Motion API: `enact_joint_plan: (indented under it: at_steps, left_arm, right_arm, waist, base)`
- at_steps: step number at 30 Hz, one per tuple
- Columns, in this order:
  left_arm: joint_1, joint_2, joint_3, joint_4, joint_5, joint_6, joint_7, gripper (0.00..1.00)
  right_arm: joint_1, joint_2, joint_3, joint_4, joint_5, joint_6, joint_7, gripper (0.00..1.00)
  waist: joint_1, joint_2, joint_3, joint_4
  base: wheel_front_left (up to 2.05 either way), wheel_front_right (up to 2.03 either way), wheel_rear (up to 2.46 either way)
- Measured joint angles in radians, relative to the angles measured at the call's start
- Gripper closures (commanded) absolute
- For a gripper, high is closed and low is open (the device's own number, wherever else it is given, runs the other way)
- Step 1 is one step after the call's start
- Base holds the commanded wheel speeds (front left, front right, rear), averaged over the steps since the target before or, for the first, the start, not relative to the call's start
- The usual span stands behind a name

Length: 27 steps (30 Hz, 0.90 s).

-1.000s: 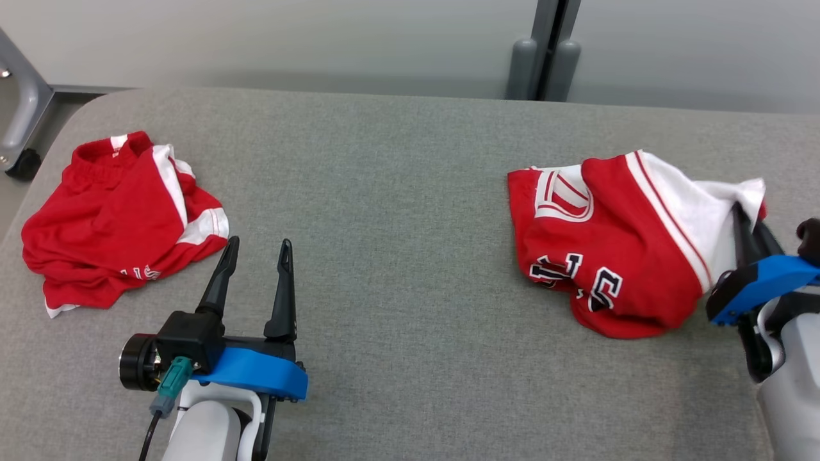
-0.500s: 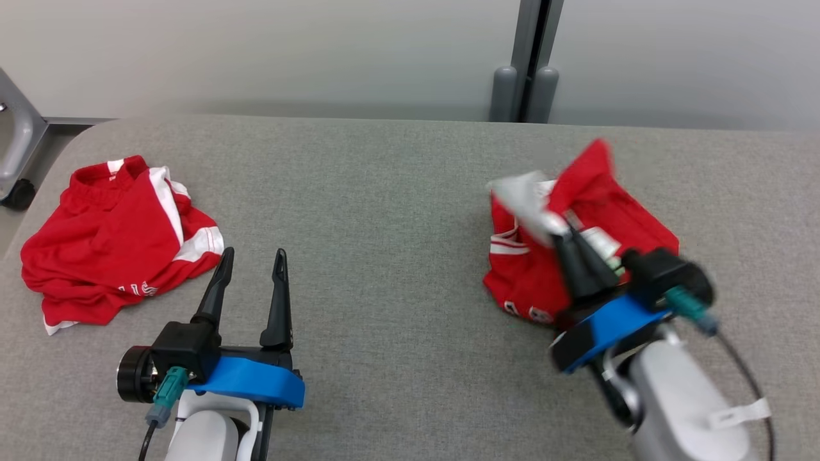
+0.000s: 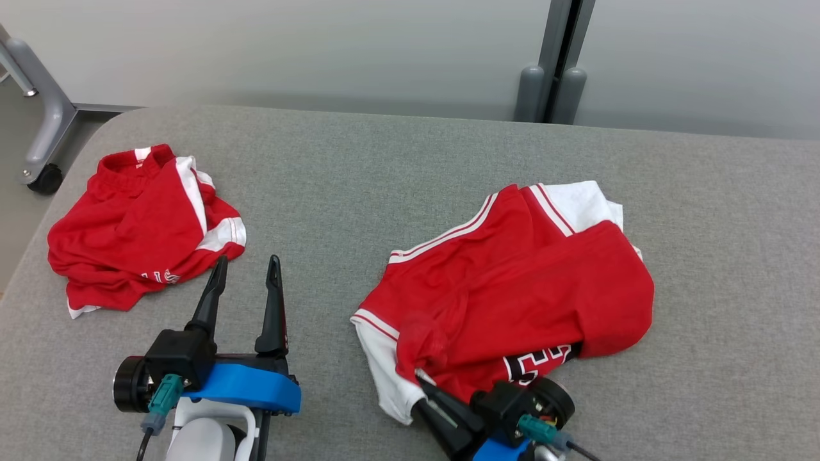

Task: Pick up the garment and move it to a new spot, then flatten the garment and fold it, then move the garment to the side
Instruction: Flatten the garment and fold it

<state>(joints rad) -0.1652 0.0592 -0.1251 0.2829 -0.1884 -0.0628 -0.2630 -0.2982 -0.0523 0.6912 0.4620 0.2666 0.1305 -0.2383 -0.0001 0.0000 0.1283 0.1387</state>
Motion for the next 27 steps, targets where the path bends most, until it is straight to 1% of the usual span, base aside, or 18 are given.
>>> enact_joint_plan:
  at_steps: [1, 2, 5, 9, 14, 17, 20, 24, 27]
  left_arm:
    - [0.000, 0.000, 0.002, 0.000, 0.000, 0.000, 0.000, 0.00]
    - [0.001, -0.001, 0.003, 0.000, 0.000, 0.000, 0.000, 0.00]
    - [0.006, -0.002, 0.011, -0.001, 0.000, 0.001, 0.000, 0.00]
    - [0.013, -0.003, 0.015, -0.002, -0.001, 0.003, 0.000, 0.00]
    - [0.014, -0.004, 0.016, -0.005, -0.001, 0.003, 0.000, 0.00]
    - [0.014, -0.005, 0.017, -0.009, 0.001, 0.003, 0.000, 0.00]
    - [0.014, -0.005, 0.017, -0.011, 0.004, 0.003, 0.000, 0.00]
    - [0.014, -0.006, 0.018, -0.011, 0.005, 0.002, 0.000, 0.00]
    - [0.014, -0.006, 0.018, -0.010, 0.007, 0.002, 0.000, 0.00]
  right_arm:
    - [0.008, 0.001, 0.016, 0.012, 0.004, 0.000, 0.000, 0.72]
    - [0.016, 0.000, 0.026, 0.017, 0.012, 0.000, -0.001, 0.00]
    - [0.022, 0.001, 0.030, 0.015, 0.044, 0.000, -0.008, 0.00]
    - [0.025, 0.001, -0.017, -0.008, 0.045, 0.000, -0.016, 0.00]
    - [0.028, 0.001, -0.142, -0.084, -0.002, 0.000, -0.023, 0.00]
    - [0.035, -0.014, -0.217, -0.132, -0.037, 0.000, -0.023, 0.00]
    - [0.038, -0.022, -0.263, -0.176, -0.060, 0.000, -0.004, 0.00]
    - [0.040, -0.024, -0.272, -0.225, -0.084, 0.000, 0.037, 0.00]
    - [0.037, -0.028, -0.229, -0.237, -0.090, 0.000, 0.078, 0.00]
  waist:
    - [0.0000, 0.0000, 0.000, 0.000]
    - [0.0000, 0.0000, 0.000, 0.000]
    - [0.0000, 0.0000, 0.000, -0.008]
    - [0.0000, 0.0000, -0.005, -0.026]
    - [0.0000, 0.0000, -0.009, -0.047]
    - [0.0000, 0.0000, -0.007, -0.053]
    - [0.0000, 0.0000, -0.006, -0.055]
    - [0.0000, 0.0000, -0.004, -0.051]
    - [0.0000, 0.0000, -0.003, -0.043]
  base:
    - [0.00, 0.00, 0.00]
    - [0.00, 0.00, 0.00]
    - [0.00, 0.00, 0.00]
    - [0.00, 0.00, 0.00]
    - [0.00, 0.00, 0.00]
    - [0.00, 0.00, 0.00]
    - [0.00, 0.00, 0.00]
    - [0.00, 0.00, 0.00]
    - [0.00, 0.00, 0.00]
